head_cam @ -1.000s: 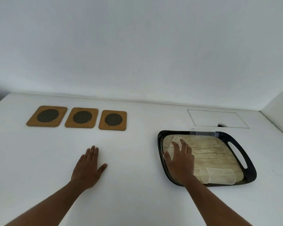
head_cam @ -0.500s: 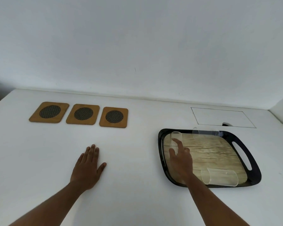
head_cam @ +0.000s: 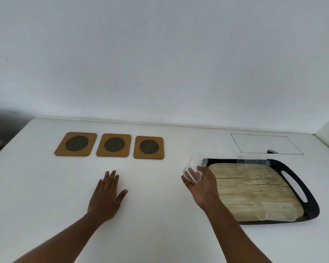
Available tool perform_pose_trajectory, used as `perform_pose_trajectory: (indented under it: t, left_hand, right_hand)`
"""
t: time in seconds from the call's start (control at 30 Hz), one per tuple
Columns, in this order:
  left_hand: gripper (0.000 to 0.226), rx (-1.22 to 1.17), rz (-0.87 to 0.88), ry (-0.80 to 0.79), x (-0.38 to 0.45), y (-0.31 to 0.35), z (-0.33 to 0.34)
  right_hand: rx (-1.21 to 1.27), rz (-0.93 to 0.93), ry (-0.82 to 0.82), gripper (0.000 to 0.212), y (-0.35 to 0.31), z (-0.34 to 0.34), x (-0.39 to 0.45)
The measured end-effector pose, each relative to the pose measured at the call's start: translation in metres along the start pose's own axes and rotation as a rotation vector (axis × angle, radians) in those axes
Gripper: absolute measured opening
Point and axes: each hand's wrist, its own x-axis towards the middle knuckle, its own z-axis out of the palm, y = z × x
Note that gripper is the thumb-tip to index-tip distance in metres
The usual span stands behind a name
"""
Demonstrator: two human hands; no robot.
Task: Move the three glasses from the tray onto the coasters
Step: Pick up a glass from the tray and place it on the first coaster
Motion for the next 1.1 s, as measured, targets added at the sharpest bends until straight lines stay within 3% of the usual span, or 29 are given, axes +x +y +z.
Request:
perform_pose_trajectory:
  t: [0.13, 0.27, 0.37, 0.47, 0.63, 0.73, 0.97, 1.1]
  left_hand:
    - [0.092, 0.007, -0.027, 0.007, 0.006, -0.05, -0.019]
    - [0.093, 0.006, -0.075, 0.012, 0.011, -0.103, -0.034]
    - [0.087, 0.016, -0.105, 0.01, 0.013, -0.144, -0.042]
    - [0.086, 0.007, -0.113, 0.016, 0.019, -0.177, -0.049]
    - [0.095, 0.018, -0.094, -0.011, 0.022, -0.218, -0.05]
    - [0.099, -0.008, -0.076, -0.014, 0.016, -0.231, -0.044]
    - [0.076, -0.025, -0.049, 0.06, 0.012, -0.236, -0.038]
    - [0.075, -0.036, -0.054, 0.064, 0.012, -0.235, -0.039]
  right_hand:
    - [-0.056, 0.096, -0.079, 0.031, 0.041, 0.038, 0.0]
    - [-0.113, 0.118, -0.144, 0.018, 0.081, 0.076, 0.007]
    - [-0.253, 0.073, -0.197, 0.063, 0.109, 0.105, 0.017]
    - [-0.384, 0.042, -0.197, 0.074, 0.134, 0.131, 0.027]
    - [-0.493, 0.007, -0.189, 0.112, 0.18, 0.178, 0.035]
    - [-0.549, -0.04, -0.169, 0.111, 0.208, 0.211, 0.04]
    - [-0.841, -0.246, -0.244, 0.088, 0.251, 0.285, 0.075]
    - [-1.076, -0.383, -0.259, 0.099, 0.271, 0.314, 0.093]
